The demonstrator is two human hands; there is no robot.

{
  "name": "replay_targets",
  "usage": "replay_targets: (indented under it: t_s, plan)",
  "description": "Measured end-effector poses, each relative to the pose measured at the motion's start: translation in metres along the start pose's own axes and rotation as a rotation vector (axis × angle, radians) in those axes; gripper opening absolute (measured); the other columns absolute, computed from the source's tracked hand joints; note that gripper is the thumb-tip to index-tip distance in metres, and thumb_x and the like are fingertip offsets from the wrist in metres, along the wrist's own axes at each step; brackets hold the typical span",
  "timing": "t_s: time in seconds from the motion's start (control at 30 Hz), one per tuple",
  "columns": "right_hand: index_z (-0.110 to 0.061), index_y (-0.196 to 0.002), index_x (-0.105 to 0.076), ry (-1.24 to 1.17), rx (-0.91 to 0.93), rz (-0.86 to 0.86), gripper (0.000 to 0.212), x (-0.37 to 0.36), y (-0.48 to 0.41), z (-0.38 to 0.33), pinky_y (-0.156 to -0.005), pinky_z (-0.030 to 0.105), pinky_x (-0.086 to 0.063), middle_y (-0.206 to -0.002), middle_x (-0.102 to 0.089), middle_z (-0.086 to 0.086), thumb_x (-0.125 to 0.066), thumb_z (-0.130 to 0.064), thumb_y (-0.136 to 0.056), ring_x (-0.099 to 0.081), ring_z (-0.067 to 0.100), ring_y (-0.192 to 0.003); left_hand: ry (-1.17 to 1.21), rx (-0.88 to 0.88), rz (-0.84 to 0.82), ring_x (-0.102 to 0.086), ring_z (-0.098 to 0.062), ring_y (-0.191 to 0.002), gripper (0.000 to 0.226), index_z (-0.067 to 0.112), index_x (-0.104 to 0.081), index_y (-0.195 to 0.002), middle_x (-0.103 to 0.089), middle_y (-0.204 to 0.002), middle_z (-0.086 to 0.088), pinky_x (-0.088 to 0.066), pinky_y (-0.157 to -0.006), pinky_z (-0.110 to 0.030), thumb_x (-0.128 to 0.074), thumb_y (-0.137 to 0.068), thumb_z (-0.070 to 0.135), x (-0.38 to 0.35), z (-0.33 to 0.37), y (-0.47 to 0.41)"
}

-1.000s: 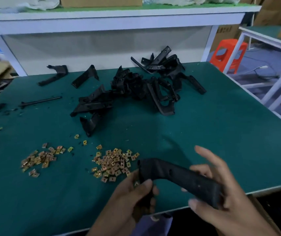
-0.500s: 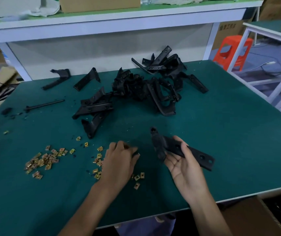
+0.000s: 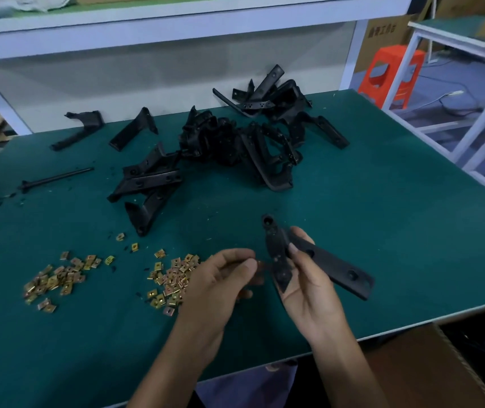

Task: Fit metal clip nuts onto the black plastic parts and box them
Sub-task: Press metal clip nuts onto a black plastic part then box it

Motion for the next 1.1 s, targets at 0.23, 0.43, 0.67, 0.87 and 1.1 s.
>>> replay_targets:
  t_s: [0.23,0.43,0.67,0.87,1.1]
  plan:
    - [-0.021,-0.130,-0.059,0.037,-0.016,-0.039,0.040,-0.003,0.003,0.005,-0.080,0.028,-0.059,-0.121,-0.072,0.009,-0.060,-0.015,-0.091,-0.072,0.017,-0.101,0.309,0.133,0.020,-0.067,-0.010,-0.070,0.015,0.009,-0.072,-0.096,-0.074,-0.085,-0.006,-0.052,-0.058,-0.020,-0.071,-0.081,0.010,-0.010,-0.005,0.006]
    - [-0.019,-0.124,-0.056,0.084,-0.001,-0.105,0.050,-0.008,0.007,0.003,-0.080,0.026,-0.058,-0.113,-0.073,0.005,-0.074,-0.012,-0.077,-0.071,0.015,-0.097,0.317,0.194,-0.015,-0.064,-0.007,-0.062,0.009,0.008,-0.074,-0.092,-0.073,-0.079,-0.006,-0.050,-0.054,-0.019,-0.069,-0.085,0.007,-0.017,-0.009,0.009]
    - [-0.020,-0.124,-0.057,0.086,0.006,-0.126,0.050,-0.009,0.008,0.001,-0.080,0.027,-0.058,-0.116,-0.071,0.005,-0.073,-0.011,-0.078,-0.071,0.015,-0.099,0.408,0.215,-0.057,-0.065,-0.008,-0.063,0.009,0.016,-0.079,-0.080,-0.073,-0.079,-0.005,-0.051,-0.053,-0.019,-0.072,-0.074,0.015,-0.018,-0.009,0.009]
    - [-0.021,-0.124,-0.055,0.134,0.017,-0.143,0.051,-0.011,0.009,0.000,-0.084,0.029,-0.058,-0.121,-0.069,0.009,-0.074,-0.010,-0.077,-0.069,0.019,-0.105,0.346,0.193,-0.017,-0.066,-0.008,-0.063,0.012,0.015,-0.078,-0.083,-0.074,-0.081,-0.006,-0.051,-0.052,-0.019,-0.075,-0.072,0.015,-0.014,-0.009,0.008]
    - [-0.021,-0.123,-0.056,0.107,0.012,-0.149,0.051,-0.012,0.010,0.003,-0.083,0.028,-0.058,-0.120,-0.070,0.007,-0.075,-0.012,-0.077,-0.069,0.017,-0.102,0.458,0.226,-0.039,-0.065,-0.009,-0.061,0.011,0.013,-0.080,-0.075,-0.072,-0.075,-0.007,-0.054,-0.052,-0.020,-0.071,-0.071,0.011,-0.018,-0.010,0.011]
Point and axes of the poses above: each hand's wrist, its own y-axis away from the middle knuckle, its own x-axis out of the back of the hand, z = x × y, the point moved 6 cm from there along -y, towards the middle knuckle
